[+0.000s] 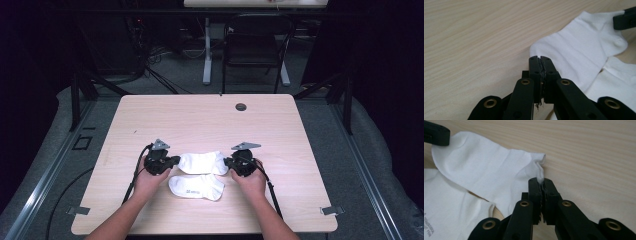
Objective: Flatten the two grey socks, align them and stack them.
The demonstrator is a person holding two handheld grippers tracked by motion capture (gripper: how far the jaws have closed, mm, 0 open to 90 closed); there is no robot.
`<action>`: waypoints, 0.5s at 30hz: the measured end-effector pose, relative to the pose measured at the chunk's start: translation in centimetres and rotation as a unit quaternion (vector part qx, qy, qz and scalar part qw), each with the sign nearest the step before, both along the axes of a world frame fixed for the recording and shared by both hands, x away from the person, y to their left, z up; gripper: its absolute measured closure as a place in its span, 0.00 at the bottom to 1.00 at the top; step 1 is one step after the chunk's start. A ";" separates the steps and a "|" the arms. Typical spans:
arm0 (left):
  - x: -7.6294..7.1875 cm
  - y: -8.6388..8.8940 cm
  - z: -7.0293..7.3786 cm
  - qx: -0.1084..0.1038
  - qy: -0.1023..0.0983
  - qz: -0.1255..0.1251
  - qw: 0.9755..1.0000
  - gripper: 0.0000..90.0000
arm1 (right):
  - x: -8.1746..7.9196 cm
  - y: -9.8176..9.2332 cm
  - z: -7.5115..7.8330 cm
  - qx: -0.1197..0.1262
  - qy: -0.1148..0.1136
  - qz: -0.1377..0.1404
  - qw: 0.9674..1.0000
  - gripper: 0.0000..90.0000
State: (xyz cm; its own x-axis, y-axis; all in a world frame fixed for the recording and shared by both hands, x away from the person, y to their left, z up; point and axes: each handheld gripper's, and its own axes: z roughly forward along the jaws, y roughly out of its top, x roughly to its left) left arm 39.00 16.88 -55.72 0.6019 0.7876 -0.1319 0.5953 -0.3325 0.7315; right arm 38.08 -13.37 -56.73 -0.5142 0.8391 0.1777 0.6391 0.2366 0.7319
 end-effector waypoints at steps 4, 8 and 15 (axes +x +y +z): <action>0.5 0.4 -0.6 0.004 0.005 0.008 1.000 0.98 | 0.0 0.5 -0.8 -0.007 0.017 0.002 1.000 0.96; 0.8 0.7 -1.1 -0.006 0.016 0.016 1.000 0.88 | 0.0 0.5 -0.8 0.003 0.030 0.009 1.000 0.91; 1.1 0.9 -1.5 -0.013 0.030 0.027 0.999 0.76 | 0.2 0.1 -0.7 0.009 0.021 -0.003 1.000 0.76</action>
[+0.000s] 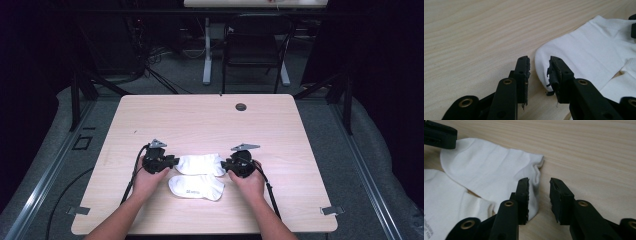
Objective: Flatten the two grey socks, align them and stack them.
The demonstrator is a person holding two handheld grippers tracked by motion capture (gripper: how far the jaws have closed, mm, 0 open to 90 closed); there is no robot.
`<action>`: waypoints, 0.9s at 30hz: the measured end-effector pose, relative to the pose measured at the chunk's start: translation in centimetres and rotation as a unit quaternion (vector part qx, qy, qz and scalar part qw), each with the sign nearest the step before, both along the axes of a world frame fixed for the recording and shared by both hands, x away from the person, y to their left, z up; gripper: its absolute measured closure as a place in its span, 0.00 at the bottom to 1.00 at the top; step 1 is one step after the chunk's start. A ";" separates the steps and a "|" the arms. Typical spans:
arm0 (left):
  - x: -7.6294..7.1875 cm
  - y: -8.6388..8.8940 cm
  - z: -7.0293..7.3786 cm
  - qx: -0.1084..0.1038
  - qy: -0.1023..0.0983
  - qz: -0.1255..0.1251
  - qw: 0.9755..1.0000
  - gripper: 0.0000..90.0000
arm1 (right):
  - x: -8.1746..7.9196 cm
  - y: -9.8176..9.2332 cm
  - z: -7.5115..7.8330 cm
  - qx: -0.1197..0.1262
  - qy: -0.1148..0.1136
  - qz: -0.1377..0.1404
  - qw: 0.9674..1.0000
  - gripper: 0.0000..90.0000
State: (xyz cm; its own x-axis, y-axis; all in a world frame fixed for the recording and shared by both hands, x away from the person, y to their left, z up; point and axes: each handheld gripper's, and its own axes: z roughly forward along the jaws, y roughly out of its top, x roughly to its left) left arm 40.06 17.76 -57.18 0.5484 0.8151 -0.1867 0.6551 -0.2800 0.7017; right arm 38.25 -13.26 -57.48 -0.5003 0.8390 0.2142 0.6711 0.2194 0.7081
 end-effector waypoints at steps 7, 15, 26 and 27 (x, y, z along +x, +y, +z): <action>-0.2 -0.6 -0.5 0.015 0.009 -0.009 1.000 0.86 | 0.5 -0.1 -0.4 0.009 0.006 -0.002 1.000 0.80; -0.4 -0.3 0.2 0.007 -0.006 -0.009 1.000 0.98 | 0.1 0.4 0.3 0.003 -0.006 0.015 1.000 0.96; -1.1 -0.1 2.3 -0.005 -0.030 -0.016 0.999 0.99 | -0.7 0.3 2.7 0.022 -0.034 0.020 0.999 0.96; -1.4 -0.1 2.5 -0.003 -0.034 -0.021 0.999 0.99 | -0.9 0.3 2.9 0.022 -0.036 0.018 0.999 0.96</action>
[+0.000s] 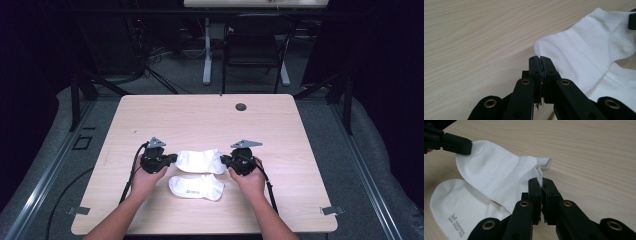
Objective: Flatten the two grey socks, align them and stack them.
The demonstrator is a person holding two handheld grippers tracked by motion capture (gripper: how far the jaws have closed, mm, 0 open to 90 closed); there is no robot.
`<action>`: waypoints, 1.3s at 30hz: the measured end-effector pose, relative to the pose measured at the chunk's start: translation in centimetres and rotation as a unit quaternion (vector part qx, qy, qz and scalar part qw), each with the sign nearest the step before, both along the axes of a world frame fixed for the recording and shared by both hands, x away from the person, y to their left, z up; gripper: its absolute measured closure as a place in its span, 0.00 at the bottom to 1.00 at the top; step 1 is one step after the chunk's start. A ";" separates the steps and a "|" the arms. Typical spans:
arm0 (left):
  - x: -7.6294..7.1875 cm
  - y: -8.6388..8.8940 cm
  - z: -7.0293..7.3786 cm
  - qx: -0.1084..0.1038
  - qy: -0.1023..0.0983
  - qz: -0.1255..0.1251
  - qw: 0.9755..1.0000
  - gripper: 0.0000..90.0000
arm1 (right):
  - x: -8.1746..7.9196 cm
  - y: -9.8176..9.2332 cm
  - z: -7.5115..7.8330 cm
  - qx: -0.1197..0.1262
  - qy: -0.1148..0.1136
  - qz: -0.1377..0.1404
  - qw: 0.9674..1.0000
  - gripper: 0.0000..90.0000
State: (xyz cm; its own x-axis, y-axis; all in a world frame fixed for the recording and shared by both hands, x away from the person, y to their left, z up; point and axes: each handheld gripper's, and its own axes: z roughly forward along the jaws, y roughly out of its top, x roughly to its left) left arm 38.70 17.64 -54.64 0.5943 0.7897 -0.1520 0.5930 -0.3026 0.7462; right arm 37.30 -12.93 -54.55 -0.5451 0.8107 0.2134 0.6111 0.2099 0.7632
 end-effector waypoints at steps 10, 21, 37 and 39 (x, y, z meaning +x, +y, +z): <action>-3.1 0.3 2.1 0.012 -0.014 -0.025 1.000 0.98 | -2.8 0.0 1.8 -0.006 -0.006 0.017 1.000 0.96; -6.4 1.0 1.8 0.007 0.003 -0.032 0.999 0.98 | -6.5 0.5 2.1 0.001 0.001 0.037 0.999 0.96; -6.9 0.9 -0.3 0.029 0.005 -0.038 0.999 0.98 | -6.8 0.9 -0.2 -0.005 0.009 0.045 0.999 0.96; -6.9 0.8 -0.5 0.029 0.009 -0.035 0.999 0.98 | -6.9 1.0 -0.3 -0.007 0.009 0.045 0.999 0.96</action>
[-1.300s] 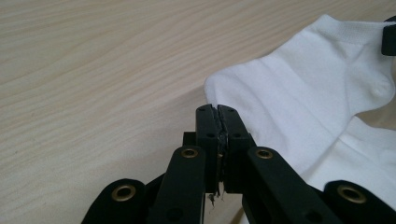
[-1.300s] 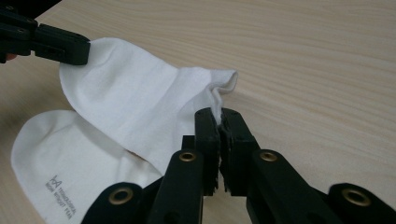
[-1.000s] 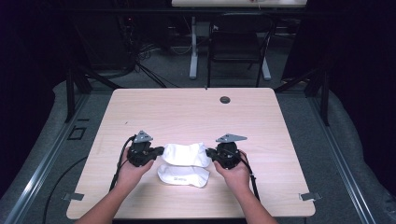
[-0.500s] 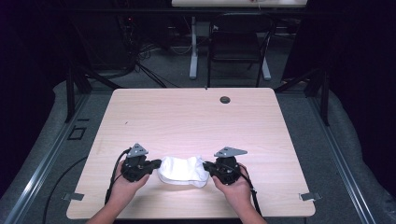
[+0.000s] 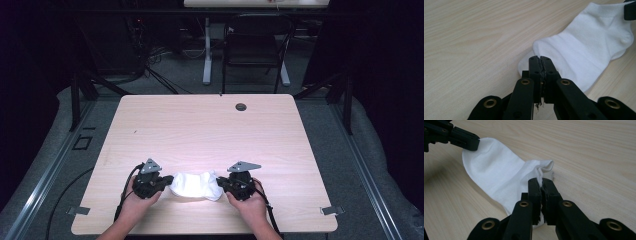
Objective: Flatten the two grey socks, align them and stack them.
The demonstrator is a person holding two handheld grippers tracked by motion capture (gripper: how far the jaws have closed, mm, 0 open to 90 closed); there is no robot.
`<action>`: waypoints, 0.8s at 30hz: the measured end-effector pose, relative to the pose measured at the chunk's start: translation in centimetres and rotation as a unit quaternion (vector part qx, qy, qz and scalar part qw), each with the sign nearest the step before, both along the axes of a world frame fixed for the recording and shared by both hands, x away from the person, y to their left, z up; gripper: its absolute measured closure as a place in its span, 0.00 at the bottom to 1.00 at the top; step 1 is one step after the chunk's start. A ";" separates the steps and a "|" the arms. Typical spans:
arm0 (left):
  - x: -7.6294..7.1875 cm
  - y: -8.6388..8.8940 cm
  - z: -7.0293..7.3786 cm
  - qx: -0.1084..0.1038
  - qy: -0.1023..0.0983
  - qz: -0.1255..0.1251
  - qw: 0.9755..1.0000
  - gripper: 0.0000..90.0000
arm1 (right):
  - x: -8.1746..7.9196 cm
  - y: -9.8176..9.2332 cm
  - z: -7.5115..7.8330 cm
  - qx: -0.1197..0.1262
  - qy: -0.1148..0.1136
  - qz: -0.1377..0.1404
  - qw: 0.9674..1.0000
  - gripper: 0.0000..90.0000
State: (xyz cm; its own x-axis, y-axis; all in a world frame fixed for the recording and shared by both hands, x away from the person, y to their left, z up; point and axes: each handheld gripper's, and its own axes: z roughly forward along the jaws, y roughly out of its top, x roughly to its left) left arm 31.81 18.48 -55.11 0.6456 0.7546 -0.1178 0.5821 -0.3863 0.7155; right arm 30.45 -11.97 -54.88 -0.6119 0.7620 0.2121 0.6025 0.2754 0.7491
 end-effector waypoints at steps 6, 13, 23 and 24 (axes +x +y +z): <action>0.3 0.0 -0.4 0.005 0.006 -0.001 1.000 0.98 | 0.0 0.0 -0.2 -0.009 0.005 0.002 1.000 0.96; 0.6 -0.1 -0.9 0.010 0.012 0.002 1.000 0.98 | 0.2 -0.1 -0.8 -0.015 0.011 0.002 1.000 0.96; 1.0 0.0 -1.3 0.013 0.020 0.005 1.000 0.93 | 0.5 -0.2 -1.6 -0.020 0.026 -0.006 0.999 0.92; 1.0 0.1 -1.3 0.015 0.015 0.007 1.000 0.91 | 0.5 -0.3 -1.6 -0.021 0.025 -0.005 0.999 0.90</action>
State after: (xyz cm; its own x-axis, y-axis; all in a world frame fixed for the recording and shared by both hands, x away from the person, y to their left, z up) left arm 32.77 18.57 -56.42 0.6317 0.7667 -0.1146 0.6086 -0.3989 0.6859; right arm 30.97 -12.24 -56.50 -0.5935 0.7771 0.2094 0.6414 0.2995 0.7064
